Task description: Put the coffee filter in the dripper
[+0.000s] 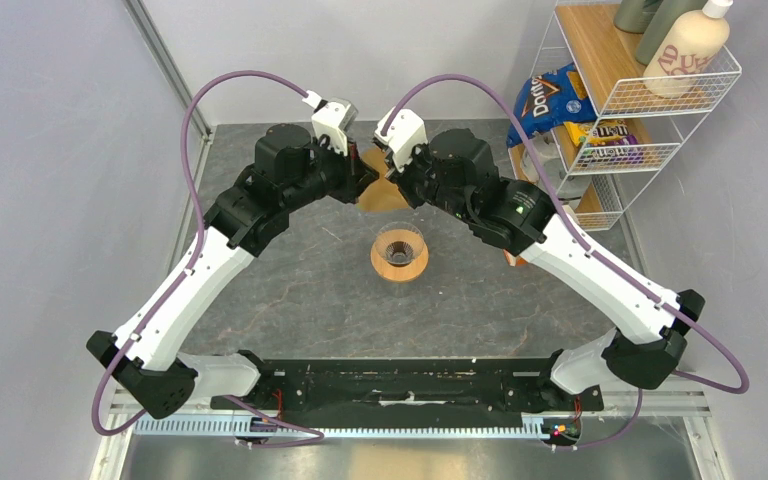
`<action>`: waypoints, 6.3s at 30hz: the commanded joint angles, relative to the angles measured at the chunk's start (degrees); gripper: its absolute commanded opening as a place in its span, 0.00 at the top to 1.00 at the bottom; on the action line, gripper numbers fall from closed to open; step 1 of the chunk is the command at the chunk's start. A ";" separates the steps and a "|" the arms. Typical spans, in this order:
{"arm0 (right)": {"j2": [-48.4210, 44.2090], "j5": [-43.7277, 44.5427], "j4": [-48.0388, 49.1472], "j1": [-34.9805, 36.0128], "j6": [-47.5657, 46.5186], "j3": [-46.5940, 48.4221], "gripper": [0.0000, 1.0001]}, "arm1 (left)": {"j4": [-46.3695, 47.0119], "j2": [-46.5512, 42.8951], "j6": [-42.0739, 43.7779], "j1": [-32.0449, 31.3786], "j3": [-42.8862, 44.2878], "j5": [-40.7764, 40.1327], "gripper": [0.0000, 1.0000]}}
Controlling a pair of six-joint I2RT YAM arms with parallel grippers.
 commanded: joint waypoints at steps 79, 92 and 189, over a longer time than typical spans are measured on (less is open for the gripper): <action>0.00 8.82 9.26 0.20 13.65 2.22 1.00 | 15.65 -1.69 -7.00 -2.38 -2.79 -10.58 0.65; 0.03 5.13 9.62 0.19 15.67 2.12 1.00 | 20.07 -2.44 -8.33 -2.55 -4.61 -1.73 0.98; 1.61 9.04 3.23 0.12 10.52 5.85 1.00 | 15.26 -4.27 -1.29 -2.92 -4.45 -13.03 0.52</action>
